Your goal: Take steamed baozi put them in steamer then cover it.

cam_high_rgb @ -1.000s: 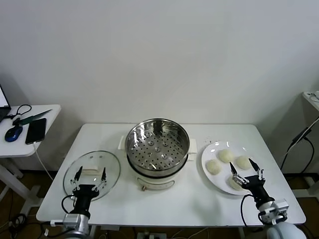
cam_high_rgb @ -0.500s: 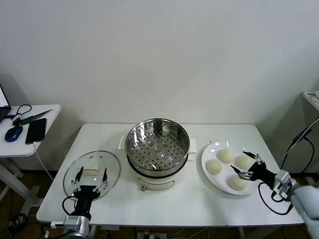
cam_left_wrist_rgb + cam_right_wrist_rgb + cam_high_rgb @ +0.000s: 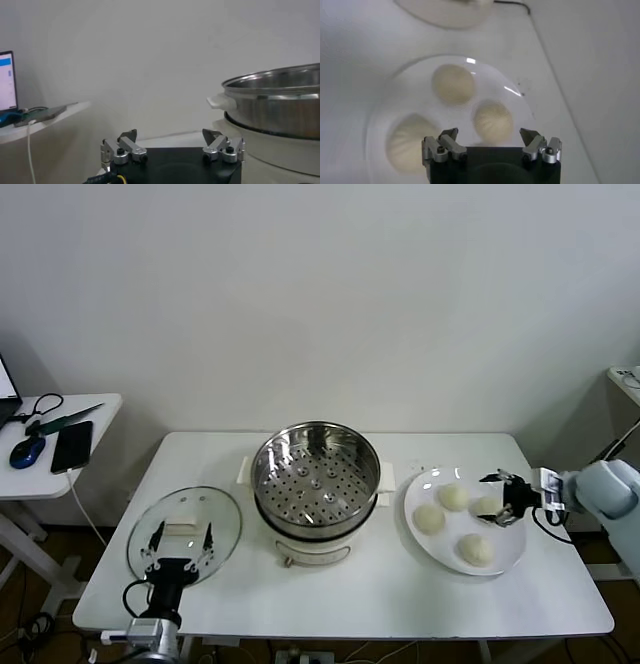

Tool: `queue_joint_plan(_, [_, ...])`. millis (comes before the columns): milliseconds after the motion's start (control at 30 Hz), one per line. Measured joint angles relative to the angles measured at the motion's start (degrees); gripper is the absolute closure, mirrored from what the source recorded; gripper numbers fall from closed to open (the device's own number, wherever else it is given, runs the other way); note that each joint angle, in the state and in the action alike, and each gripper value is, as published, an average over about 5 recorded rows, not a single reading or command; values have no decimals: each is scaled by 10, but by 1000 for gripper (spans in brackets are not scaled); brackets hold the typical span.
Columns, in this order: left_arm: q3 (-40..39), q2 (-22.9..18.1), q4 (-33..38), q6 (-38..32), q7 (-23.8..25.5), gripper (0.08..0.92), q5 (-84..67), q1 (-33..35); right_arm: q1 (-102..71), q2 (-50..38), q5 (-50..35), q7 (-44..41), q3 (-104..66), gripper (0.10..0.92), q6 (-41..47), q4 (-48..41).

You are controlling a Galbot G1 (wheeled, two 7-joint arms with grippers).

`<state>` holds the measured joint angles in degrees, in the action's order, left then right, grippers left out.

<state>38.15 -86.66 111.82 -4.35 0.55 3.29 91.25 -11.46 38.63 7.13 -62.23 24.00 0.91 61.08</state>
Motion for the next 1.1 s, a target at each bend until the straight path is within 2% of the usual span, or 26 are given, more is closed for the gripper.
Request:
queue_joint_plan(467, [4,5,3,16,-10,177,-1,-8,113,116,44,-23,138,203,-13,-156])
queue_joint_plan(1100, [4,10,-11,20,-14,177,4,-16,125,184,66,-30,160,218,-30,-246])
